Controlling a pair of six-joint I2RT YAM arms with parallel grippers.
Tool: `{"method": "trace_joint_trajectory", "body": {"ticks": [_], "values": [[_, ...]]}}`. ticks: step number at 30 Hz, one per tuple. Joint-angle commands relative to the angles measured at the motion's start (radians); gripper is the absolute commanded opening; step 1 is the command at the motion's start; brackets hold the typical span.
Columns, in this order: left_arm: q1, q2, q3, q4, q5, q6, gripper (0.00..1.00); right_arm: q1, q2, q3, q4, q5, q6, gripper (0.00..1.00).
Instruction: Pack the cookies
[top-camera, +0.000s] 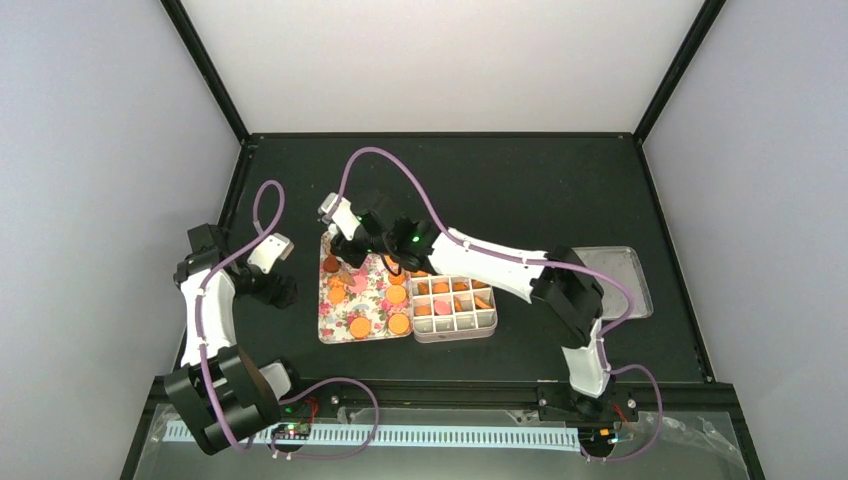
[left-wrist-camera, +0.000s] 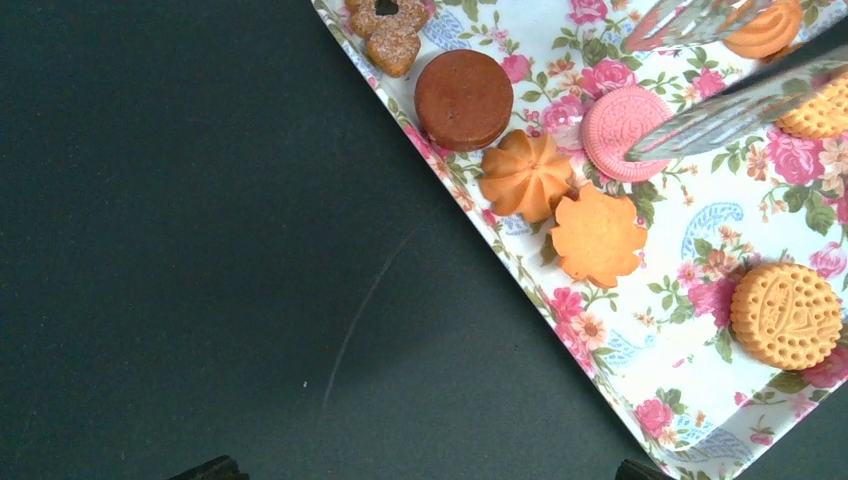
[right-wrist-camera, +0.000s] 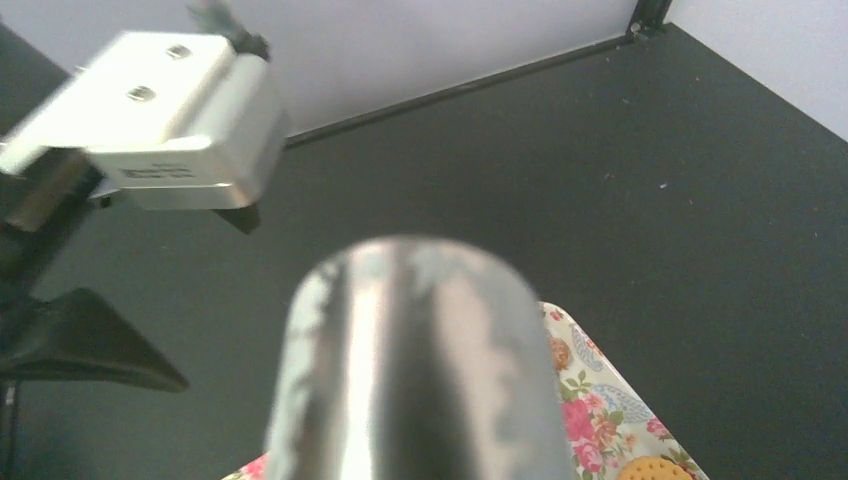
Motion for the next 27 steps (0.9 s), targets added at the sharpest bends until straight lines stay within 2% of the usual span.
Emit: {"method": "trace_joint_trajectory", "body": {"ticks": [1, 12, 20, 27], "values": [[0.012, -0.025, 0.030, -0.025, 0.054, -0.004, 0.99, -0.018, 0.054, 0.061, 0.039, 0.042, -0.026, 0.37], [0.014, -0.028, 0.075, -0.075, 0.100, 0.014, 0.99, -0.036, 0.069, -0.019, 0.053, -0.029, 0.008, 0.40], [0.013, -0.025, 0.077, -0.096, 0.132, 0.027, 0.99, -0.039, -0.018, -0.129, 0.105, -0.019, 0.033, 0.41], [0.013, -0.024, 0.079, -0.099, 0.146, 0.021, 0.99, -0.046, -0.078, -0.127, 0.129, -0.024, 0.035, 0.40]]}}
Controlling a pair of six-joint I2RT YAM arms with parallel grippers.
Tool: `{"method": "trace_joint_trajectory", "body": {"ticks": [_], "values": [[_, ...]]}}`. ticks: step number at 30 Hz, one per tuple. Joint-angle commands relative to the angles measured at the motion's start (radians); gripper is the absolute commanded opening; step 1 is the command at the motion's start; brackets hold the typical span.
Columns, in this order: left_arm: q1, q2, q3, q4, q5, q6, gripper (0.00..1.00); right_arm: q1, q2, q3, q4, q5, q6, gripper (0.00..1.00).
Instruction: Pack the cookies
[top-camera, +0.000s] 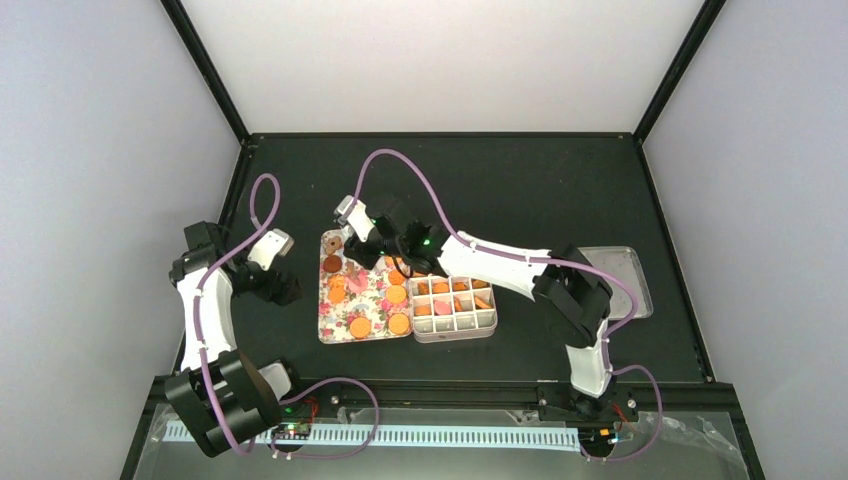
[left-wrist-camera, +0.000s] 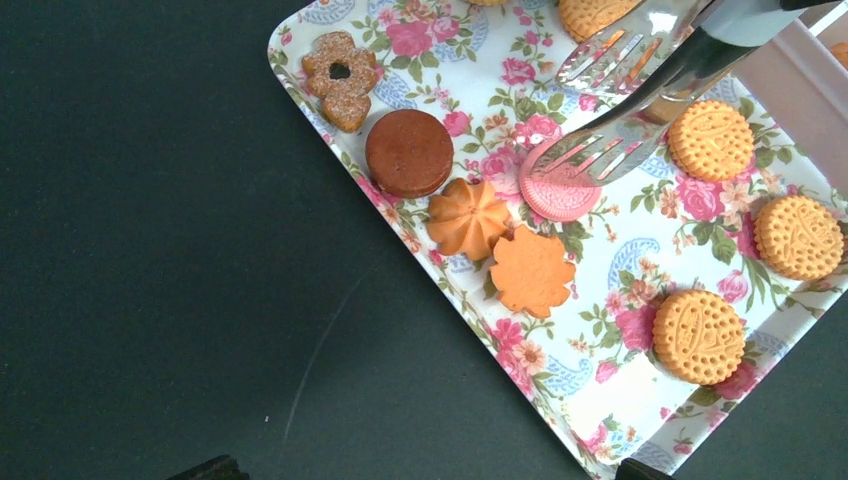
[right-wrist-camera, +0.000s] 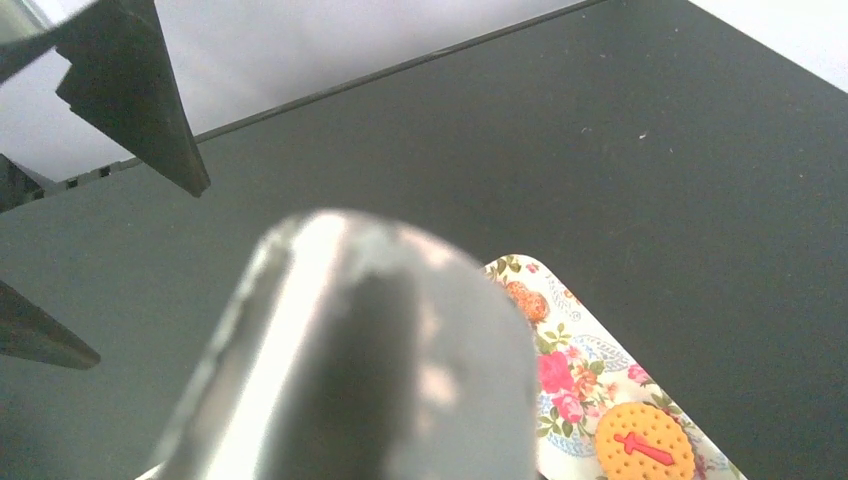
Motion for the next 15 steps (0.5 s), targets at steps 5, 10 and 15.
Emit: {"method": "trace_joint_trajectory", "body": {"ticks": [5, 10, 15], "values": [[0.007, -0.012, 0.033, -0.032, 0.045, 0.022, 0.99, -0.007, -0.067, -0.007, 0.063, -0.075, 0.031, 0.40], [0.007, -0.017, 0.035, -0.040, 0.043, 0.028, 0.99, -0.006, -0.016, 0.010, 0.052, -0.057, 0.021, 0.40], [0.007, -0.024, 0.035, -0.044, 0.051, 0.034, 0.99, -0.006, 0.023, 0.016, 0.020, -0.007, -0.013, 0.41]]}}
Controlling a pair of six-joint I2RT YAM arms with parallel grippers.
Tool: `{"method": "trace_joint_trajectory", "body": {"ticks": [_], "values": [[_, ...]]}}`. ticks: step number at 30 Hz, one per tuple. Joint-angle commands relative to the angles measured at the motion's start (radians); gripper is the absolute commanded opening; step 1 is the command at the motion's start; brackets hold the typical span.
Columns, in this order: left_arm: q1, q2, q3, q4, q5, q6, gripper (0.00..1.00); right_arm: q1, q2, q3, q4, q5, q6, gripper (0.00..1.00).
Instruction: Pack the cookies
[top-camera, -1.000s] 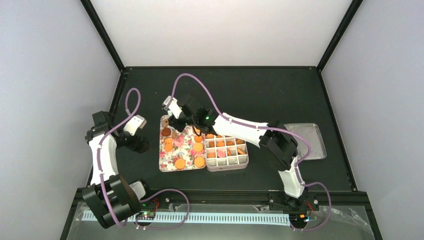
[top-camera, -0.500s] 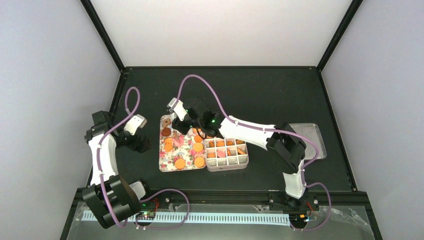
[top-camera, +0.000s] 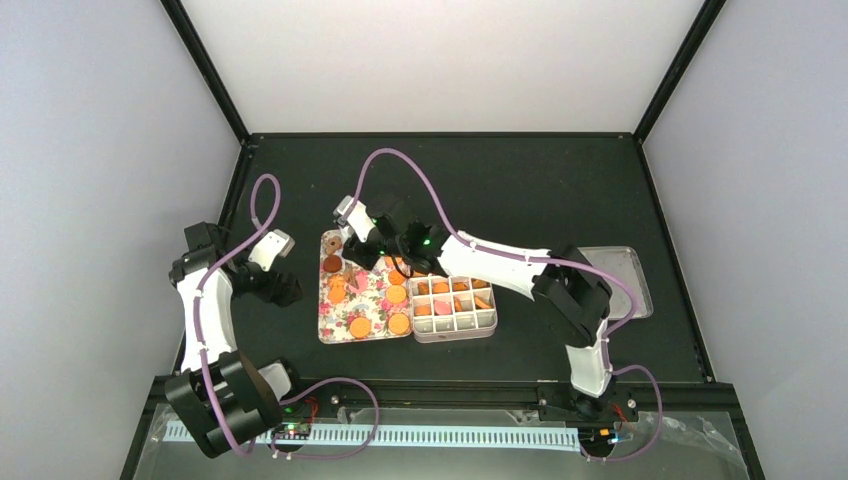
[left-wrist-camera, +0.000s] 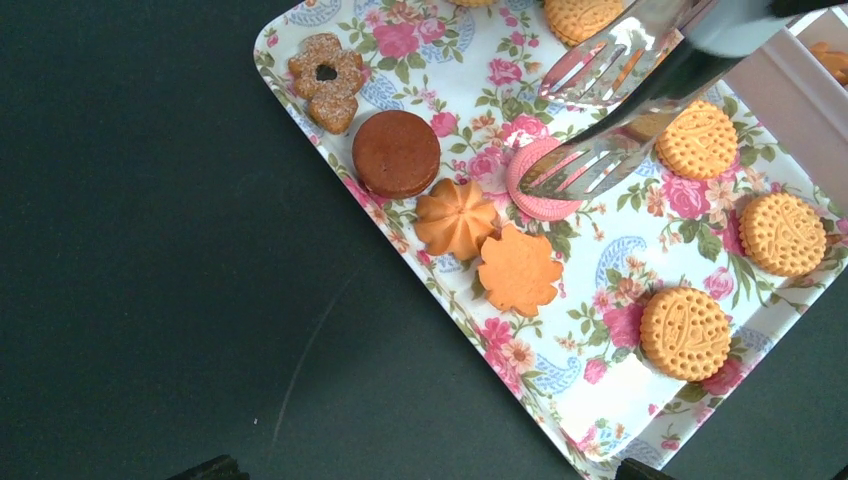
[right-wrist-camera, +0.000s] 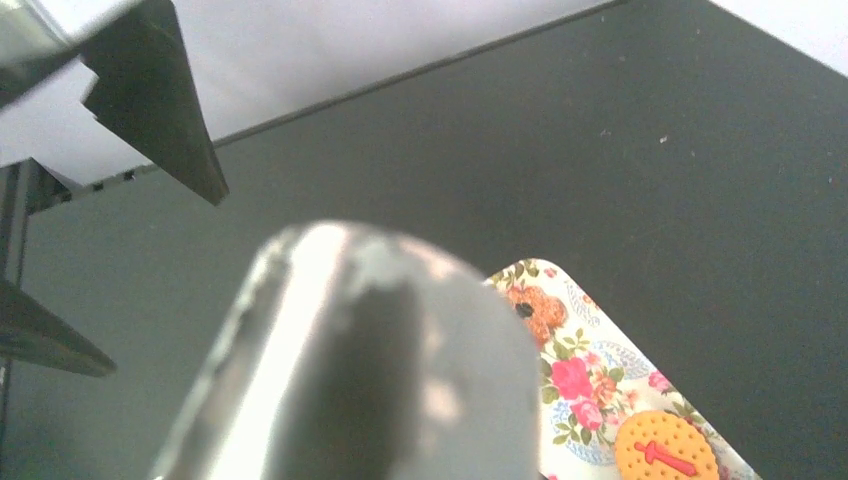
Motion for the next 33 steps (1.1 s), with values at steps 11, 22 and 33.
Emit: {"method": "trace_joint_trajectory", "body": {"ticks": [11, 22, 33], "values": [[0.009, -0.024, 0.039, -0.040, 0.041, 0.040, 0.99, -0.004, 0.036, -0.030, 0.051, -0.052, 0.006, 0.41], [0.007, -0.028, 0.040, -0.052, 0.061, 0.047, 0.99, -0.004, -0.026, -0.059, 0.107, -0.082, 0.016, 0.39], [0.007, -0.028, 0.035, -0.067, 0.090, 0.053, 0.98, -0.003, -0.028, -0.066, 0.124, -0.068, 0.003, 0.38]]}}
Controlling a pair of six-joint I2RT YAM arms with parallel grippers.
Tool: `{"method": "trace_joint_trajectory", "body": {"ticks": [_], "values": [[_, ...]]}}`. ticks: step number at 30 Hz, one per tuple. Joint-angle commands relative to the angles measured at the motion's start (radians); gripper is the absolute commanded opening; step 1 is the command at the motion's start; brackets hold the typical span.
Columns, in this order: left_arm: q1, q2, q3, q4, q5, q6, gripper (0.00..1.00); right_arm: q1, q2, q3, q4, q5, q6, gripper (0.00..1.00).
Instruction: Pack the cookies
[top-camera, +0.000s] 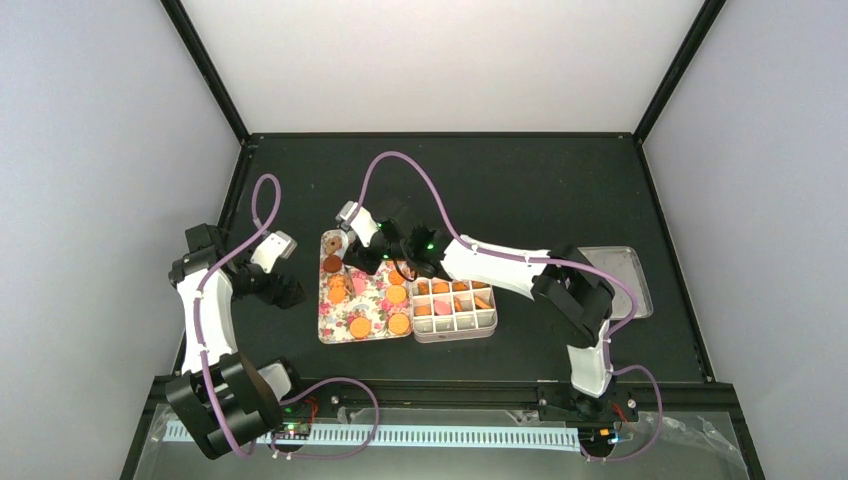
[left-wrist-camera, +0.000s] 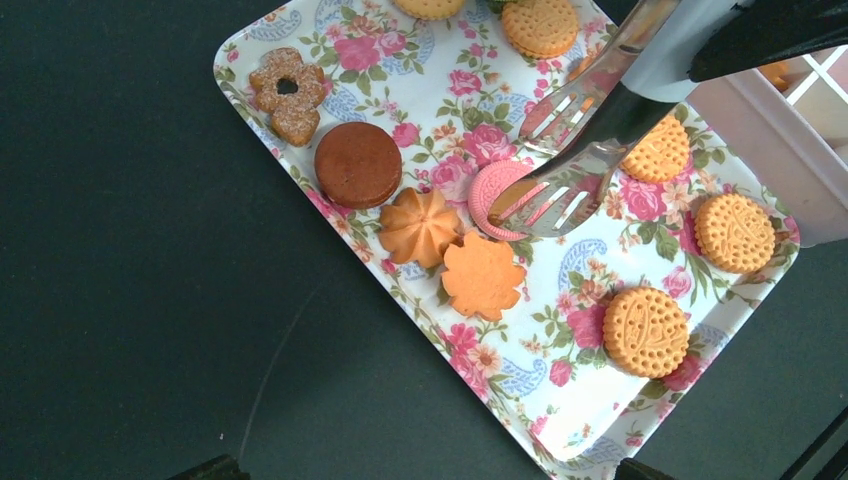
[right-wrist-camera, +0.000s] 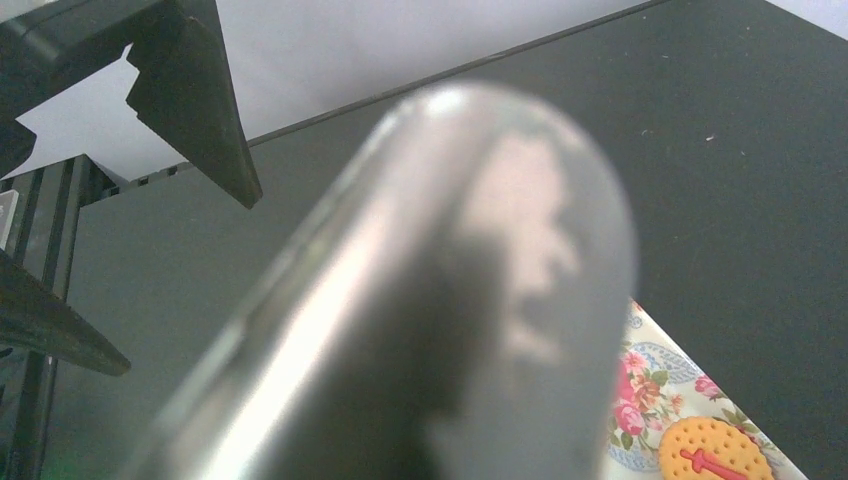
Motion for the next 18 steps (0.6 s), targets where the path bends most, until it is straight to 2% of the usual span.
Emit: {"method": "trace_joint_trajectory", "body": {"ticks": [1, 12, 18], "values": [[0.008, -0.020, 0.036, -0.025, 0.048, 0.021, 0.98, 0.002, -0.018, 0.004, 0.048, 0.004, -0.009, 0.38], [0.008, -0.035, 0.041, -0.041, 0.046, 0.036, 0.98, 0.002, 0.043, 0.010, 0.039, 0.009, -0.009, 0.38], [0.007, -0.043, 0.040, -0.043, 0.060, 0.045, 0.98, -0.003, 0.012, -0.013, 0.021, 0.091, -0.046, 0.33]]}}
